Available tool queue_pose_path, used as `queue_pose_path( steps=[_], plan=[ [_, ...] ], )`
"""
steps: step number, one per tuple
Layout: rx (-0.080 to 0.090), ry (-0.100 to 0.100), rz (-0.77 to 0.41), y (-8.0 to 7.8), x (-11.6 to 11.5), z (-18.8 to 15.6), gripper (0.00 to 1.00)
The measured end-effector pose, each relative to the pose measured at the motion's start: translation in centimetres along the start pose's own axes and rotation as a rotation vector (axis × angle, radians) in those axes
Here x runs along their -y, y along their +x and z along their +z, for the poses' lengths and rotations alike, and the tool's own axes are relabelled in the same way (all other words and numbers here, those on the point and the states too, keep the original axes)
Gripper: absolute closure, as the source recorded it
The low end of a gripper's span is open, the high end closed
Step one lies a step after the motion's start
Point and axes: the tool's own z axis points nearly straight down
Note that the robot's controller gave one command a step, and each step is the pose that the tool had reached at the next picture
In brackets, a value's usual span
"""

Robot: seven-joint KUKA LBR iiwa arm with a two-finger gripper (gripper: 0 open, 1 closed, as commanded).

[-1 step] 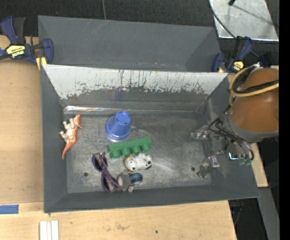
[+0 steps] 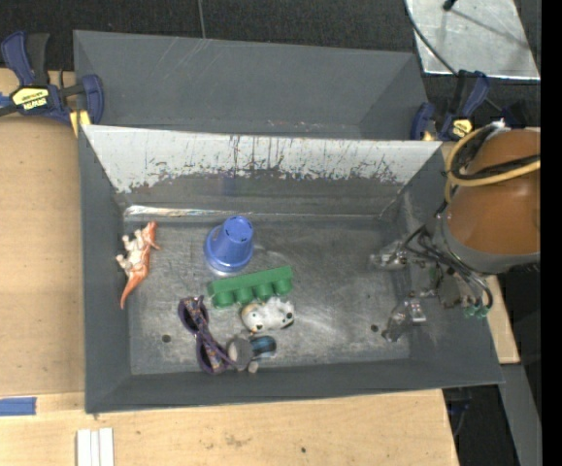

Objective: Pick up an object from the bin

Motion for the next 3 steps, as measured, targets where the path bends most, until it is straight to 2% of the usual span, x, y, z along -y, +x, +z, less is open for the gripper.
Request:
queue_pose_path(
  steps=[1,2,3],
  plan=[
    [0.009,0.0,0.076,-6.5,-4.1,5.8,0.0],
    [-0.002,-0.001,-0.073,-3.7,-10.1,5.9,0.0],
    [0.0,-0.001,-0.145,-8.5,-10.4,5.6,0.0]
  ],
)
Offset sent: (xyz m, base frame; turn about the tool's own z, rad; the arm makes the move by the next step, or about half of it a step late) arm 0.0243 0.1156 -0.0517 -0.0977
